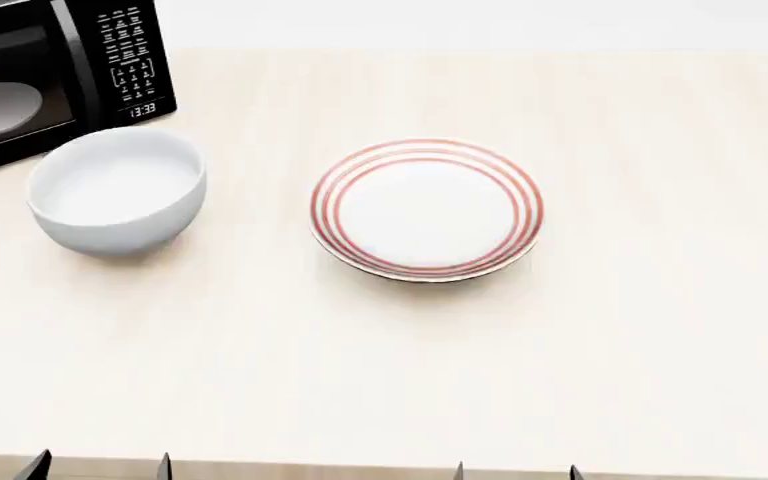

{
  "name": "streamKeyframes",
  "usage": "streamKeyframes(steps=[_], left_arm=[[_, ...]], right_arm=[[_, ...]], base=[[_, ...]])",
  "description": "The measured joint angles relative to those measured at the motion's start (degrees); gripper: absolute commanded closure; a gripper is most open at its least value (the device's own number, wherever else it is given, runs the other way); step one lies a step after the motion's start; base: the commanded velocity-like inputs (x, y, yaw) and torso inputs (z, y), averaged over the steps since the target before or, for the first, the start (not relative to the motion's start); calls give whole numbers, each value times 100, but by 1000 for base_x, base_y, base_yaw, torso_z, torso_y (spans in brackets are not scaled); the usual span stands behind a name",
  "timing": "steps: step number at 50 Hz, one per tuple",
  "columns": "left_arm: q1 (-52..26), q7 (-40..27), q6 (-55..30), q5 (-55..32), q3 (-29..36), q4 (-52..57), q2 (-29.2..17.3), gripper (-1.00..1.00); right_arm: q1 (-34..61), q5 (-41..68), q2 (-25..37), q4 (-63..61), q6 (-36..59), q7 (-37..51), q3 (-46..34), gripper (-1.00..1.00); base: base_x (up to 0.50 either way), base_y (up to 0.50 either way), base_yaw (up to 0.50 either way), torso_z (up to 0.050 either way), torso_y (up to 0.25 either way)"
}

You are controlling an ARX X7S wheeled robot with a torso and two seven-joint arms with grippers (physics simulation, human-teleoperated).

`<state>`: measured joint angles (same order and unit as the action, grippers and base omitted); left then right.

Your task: Pick up the white bowl and put it on the plate.

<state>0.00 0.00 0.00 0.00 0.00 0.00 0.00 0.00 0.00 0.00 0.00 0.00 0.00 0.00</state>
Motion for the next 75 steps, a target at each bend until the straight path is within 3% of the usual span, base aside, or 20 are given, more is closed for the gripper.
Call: streamKeyframes(steps=[29,55,75], left_arm=[[129,-273,105,-129,394,214,-309,-100],[680,-569,-1347,-613,524,3508,-685,-100],[743,-785,-1635,-855,511,4262,-852,-100]], right_arm=[[-22,386,283,-160,535,107,-409,-100],[-642,805,511,-3294,1649,605,-592,-100],[-796,1029,653,-3883,1609,873,-633,-100]], base=[[0,0,0,0,0],[0,0,0,0,0],[109,0,0,0,0]])
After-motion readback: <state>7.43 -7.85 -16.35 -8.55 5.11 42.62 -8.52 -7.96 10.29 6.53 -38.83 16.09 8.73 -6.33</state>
